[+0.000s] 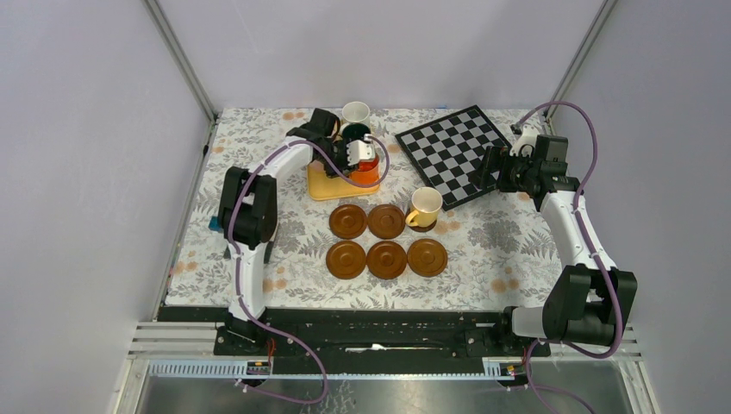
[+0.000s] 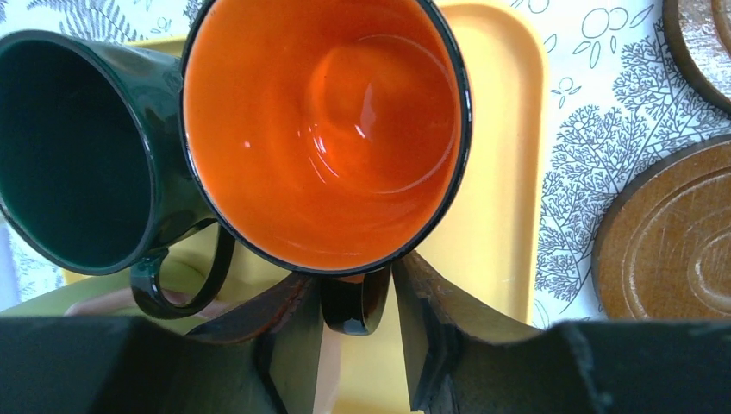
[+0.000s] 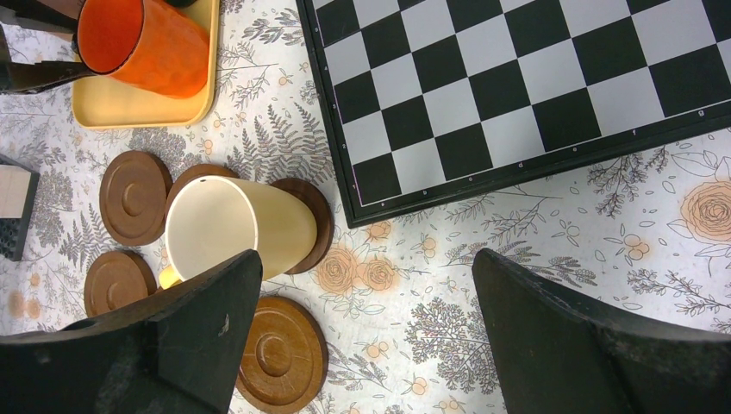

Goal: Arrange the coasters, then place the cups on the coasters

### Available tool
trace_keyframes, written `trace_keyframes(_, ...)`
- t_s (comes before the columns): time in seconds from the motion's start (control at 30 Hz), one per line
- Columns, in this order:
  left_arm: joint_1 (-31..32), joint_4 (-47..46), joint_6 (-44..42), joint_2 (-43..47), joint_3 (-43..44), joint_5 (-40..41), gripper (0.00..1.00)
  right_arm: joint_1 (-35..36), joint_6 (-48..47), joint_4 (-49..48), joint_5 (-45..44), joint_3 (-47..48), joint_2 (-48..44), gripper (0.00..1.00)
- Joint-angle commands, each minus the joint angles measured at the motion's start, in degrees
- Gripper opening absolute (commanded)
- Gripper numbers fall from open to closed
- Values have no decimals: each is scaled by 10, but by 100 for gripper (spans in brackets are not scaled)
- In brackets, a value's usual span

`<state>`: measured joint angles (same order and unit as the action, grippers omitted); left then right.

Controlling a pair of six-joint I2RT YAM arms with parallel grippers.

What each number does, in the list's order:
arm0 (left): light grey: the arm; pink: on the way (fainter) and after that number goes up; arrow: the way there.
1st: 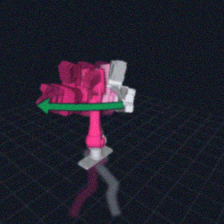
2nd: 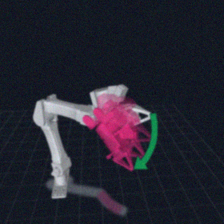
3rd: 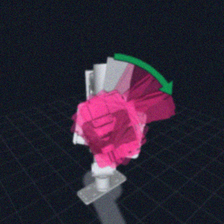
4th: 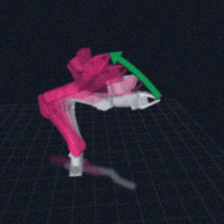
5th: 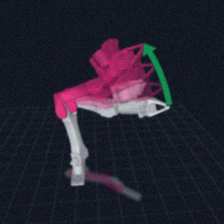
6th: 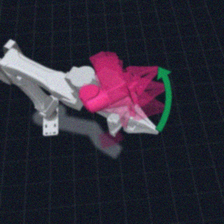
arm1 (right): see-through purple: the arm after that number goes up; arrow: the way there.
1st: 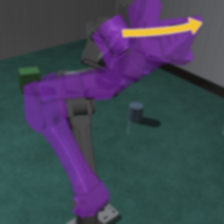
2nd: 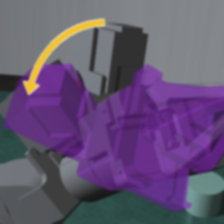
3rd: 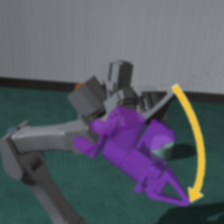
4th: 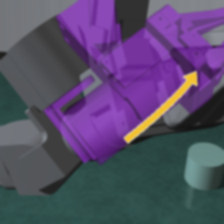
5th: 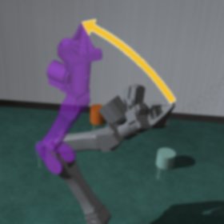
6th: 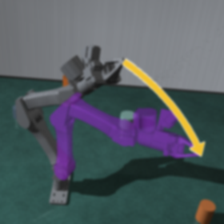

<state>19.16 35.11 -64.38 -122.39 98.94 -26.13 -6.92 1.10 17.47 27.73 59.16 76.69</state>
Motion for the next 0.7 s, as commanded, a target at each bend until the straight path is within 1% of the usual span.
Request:
trace_keyframes(0.0, 4, -15, 50, -10, 20, 0, 38, -2, -8, -12, 7, 0, -8, 100)
trace_keyframes(0.13, 4, -22, 62, -9, 7, -6, 36, -2, -8, -12, 7, 0, -8, 100)
trace_keyframes(0.3, 4, -29, 76, 5, -12, -15, 27, -2, -8, -12, 7, -1, -9, 100)
trace_keyframes(0.4, 4, -50, 101, 19, -27, -16, 19, -2, -8, -11, 9, 0, -9, 100)
trace_keyframes(0.47, 4, -52, 122, 24, -27, -16, 9, -2, -8, -12, 9, 0, -10, 100)
trace_keyframes(0.5, 4, -52, 133, 26, -27, -15, 3, -2, -8, -12, 9, 0, -10, 100)
trace_keyframes(0.53, 4, -52, 143, 29, -27, -14, 0, -2, -7, -12, 8, 0, -11, 100)
trace_keyframes(0.67, 4, -74, 209, 56, -41, -5, 0, -2, -8, -11, 8, 0, -11, 100)
